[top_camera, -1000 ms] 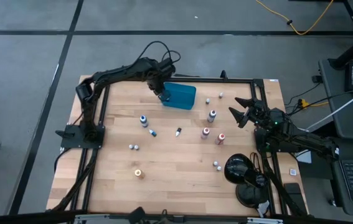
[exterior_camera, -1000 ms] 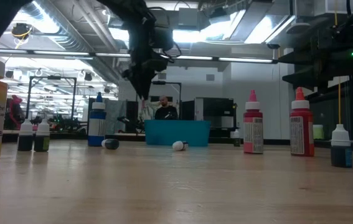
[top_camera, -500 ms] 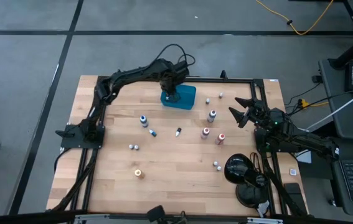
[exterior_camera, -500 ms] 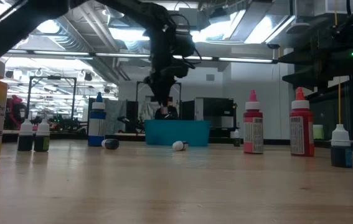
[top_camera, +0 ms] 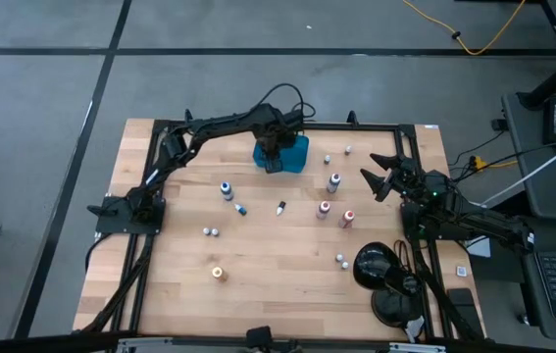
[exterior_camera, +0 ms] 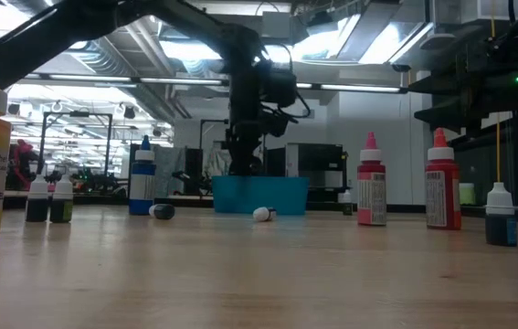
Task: Pick & Place food coloring
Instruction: Put the small black food coloring bottle into the blue bin
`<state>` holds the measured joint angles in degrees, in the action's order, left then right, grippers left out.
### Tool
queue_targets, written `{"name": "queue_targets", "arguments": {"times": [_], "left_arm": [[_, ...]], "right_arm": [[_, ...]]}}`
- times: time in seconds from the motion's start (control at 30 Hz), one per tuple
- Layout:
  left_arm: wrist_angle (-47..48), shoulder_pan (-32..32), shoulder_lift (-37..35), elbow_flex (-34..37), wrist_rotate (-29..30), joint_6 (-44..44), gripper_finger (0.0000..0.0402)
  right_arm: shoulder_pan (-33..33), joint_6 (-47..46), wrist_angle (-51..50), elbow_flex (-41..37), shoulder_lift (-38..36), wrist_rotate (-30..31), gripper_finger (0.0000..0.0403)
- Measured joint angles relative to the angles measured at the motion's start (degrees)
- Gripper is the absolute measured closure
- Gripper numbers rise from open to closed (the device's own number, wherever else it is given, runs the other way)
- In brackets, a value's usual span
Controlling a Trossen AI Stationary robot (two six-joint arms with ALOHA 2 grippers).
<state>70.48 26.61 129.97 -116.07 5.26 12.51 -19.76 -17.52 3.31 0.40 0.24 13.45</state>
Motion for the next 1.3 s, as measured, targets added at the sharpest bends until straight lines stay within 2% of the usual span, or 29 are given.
{"name": "queue_targets", "arguments": {"times": [0.23, 0.73, 1.3], "left_arm": [[-0.35, -0.31, 2.4, 0.02, 0.32, 0.88, 0.0336], [-1.05, 0.48, 2.65, 0.68, 1.04, 1.6, 0.0335], [-0.81, 0.55, 2.65, 0.72, 0.59, 1.62, 0.0285]], "right_arm": [[0.02, 0.0, 0.0, 0.0, -0.01, -0.02, 0.0011], [0.0, 0.02, 0.0, 0.0, 0.0, -0.01, 0.0011], [0.01, 0.0, 0.0, 0.0, 0.0, 0.0, 0.0011]]}}
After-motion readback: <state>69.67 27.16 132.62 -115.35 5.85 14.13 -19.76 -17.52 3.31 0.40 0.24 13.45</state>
